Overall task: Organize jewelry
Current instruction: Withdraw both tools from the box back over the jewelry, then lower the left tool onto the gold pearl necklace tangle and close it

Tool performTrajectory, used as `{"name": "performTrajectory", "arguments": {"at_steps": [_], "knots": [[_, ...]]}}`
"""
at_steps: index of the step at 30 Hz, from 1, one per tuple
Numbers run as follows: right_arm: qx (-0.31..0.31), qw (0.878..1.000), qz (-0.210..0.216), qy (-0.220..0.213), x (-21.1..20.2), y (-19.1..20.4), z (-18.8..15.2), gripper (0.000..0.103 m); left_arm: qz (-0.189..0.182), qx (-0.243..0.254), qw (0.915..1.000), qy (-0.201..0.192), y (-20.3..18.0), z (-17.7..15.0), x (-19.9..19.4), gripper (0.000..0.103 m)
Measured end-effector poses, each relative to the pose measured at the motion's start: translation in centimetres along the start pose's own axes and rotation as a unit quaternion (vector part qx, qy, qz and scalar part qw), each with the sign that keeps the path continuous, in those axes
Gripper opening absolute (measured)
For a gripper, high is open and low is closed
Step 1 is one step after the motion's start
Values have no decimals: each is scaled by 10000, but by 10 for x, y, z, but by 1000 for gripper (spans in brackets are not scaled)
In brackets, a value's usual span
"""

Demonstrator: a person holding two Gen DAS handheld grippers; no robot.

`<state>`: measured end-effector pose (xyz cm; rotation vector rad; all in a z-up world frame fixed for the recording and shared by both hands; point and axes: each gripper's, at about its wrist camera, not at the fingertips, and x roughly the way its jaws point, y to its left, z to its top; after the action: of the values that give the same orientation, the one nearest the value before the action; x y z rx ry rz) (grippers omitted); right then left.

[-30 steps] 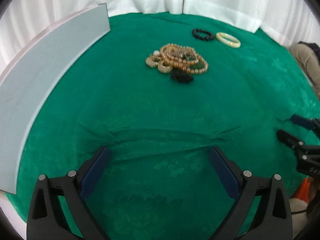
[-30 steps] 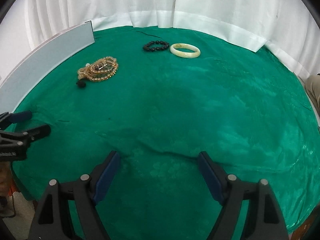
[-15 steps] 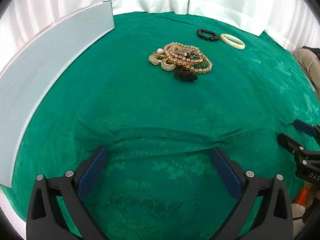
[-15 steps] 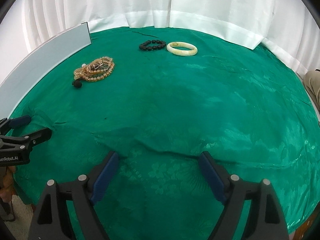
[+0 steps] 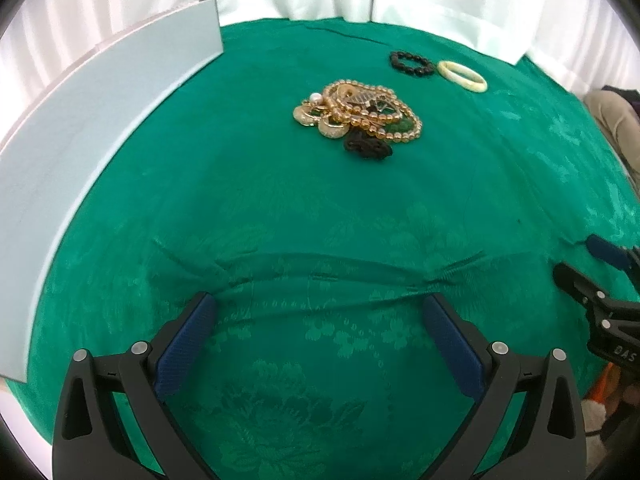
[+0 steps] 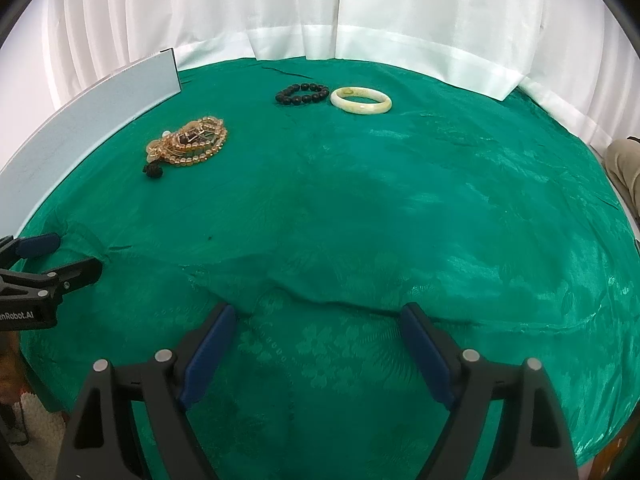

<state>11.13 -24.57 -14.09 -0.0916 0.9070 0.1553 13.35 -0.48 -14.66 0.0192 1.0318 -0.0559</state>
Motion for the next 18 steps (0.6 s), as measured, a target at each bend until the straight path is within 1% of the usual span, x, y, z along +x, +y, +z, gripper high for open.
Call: {"name": "performTrajectory", "arguments": {"at_steps": [3, 7, 11, 13, 15, 17, 18], "knots": [[1, 10000, 4, 0, 0, 0, 0, 87, -182, 12, 9998, 81, 4, 9, -3, 102], [2, 10000, 8, 11, 0, 0, 0, 87, -463, 67, 9987, -214, 10, 35, -17, 102], [1, 10000, 11, 7, 0, 0, 0, 87, -593, 557, 9956, -464, 2, 68, -29, 102], [4, 10000, 9, 6, 0, 0, 1, 87, -754, 747, 9931, -500, -3, 88, -28, 101], [5, 10000, 10, 8, 0, 0, 1, 87, -802, 862, 9918, -496, -12, 107, -23, 98], [4, 10000, 12, 10, 0, 0, 1, 87, -854, 1082, 9895, -433, -24, 126, -11, 85], [4, 10000, 11, 11, 0, 0, 1, 87, -875, 1189, 9883, -393, -30, 130, -4, 84]]}}
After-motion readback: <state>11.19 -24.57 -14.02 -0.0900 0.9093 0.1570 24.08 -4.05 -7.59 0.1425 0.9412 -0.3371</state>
